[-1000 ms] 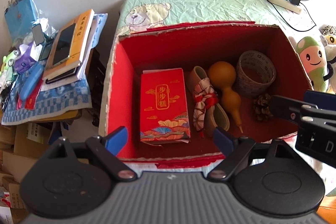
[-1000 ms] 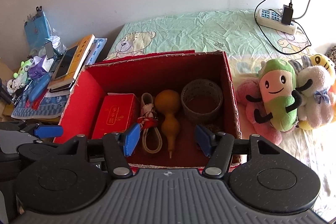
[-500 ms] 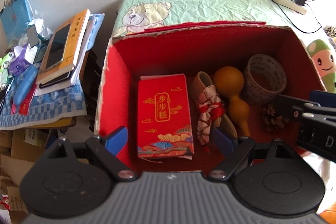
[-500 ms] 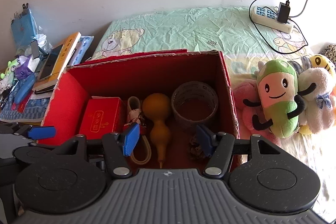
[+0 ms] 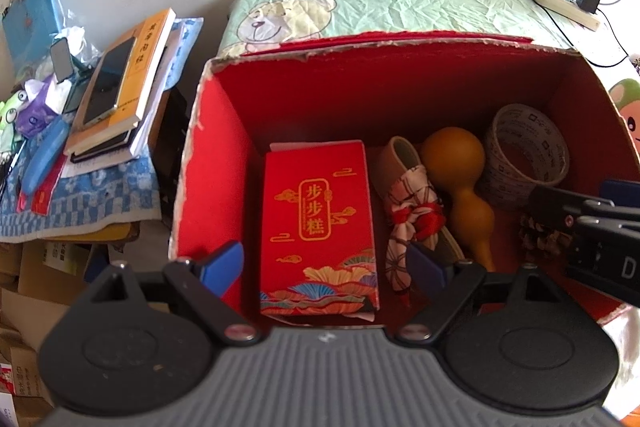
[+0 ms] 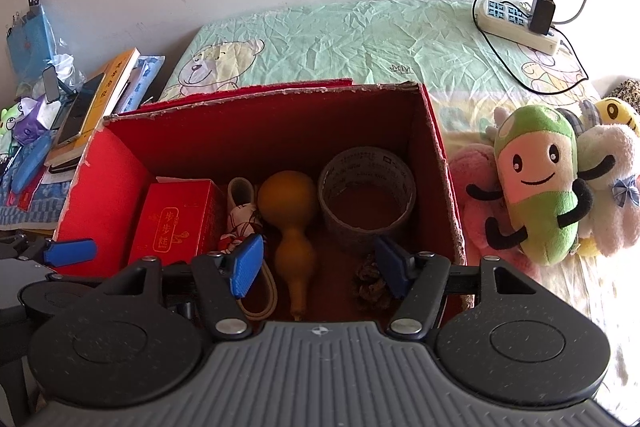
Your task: Organize objects
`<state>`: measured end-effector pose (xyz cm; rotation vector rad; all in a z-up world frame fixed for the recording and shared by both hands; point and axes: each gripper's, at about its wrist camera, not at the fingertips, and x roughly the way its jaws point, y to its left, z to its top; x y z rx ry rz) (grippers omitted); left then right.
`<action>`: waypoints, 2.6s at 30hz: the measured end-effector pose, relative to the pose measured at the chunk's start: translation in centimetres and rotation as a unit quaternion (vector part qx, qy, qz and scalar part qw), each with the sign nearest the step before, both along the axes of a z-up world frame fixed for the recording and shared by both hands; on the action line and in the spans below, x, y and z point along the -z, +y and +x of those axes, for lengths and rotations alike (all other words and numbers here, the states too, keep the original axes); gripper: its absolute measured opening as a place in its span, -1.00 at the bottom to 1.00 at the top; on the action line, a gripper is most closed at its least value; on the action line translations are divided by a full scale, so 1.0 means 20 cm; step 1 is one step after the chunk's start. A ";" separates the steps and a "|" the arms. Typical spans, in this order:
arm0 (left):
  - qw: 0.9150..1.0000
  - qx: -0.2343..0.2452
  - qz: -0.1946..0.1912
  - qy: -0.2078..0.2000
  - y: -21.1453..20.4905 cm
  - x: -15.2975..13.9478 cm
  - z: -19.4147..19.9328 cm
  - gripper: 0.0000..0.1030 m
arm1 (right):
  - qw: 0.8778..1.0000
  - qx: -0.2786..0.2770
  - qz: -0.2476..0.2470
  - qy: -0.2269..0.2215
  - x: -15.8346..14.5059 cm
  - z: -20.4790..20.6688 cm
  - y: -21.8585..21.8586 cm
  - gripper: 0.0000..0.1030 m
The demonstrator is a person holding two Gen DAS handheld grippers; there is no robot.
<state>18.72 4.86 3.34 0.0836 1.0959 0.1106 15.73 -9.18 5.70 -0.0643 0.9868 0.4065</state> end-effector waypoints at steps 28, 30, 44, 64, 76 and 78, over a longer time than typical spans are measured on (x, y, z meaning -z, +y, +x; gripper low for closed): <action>0.998 -0.018 -0.006 -0.066 0.02 -0.06 -0.05 0.70 | 0.998 0.010 0.038 -0.043 0.00 -0.02 -0.04 0.26; 0.997 -0.019 -0.002 -0.074 0.02 -0.07 -0.06 0.70 | 0.998 0.008 0.040 -0.050 0.00 -0.03 -0.03 0.26; 0.991 -0.014 0.006 -0.132 0.00 -0.12 -0.13 0.70 | 0.991 0.011 0.067 -0.112 0.00 -0.10 -0.07 0.25; 0.992 0.003 0.004 -0.127 -0.07 -0.05 -0.16 0.70 | 0.990 0.025 0.069 -0.119 0.03 -0.14 -0.12 0.23; 0.993 -0.005 -0.002 -0.118 -0.03 -0.03 -0.14 0.70 | 0.991 0.022 0.065 -0.115 0.04 -0.13 -0.11 0.23; 0.993 -0.004 -0.003 -0.117 -0.03 -0.02 -0.14 0.70 | 0.991 0.020 0.061 -0.115 0.05 -0.13 -0.11 0.23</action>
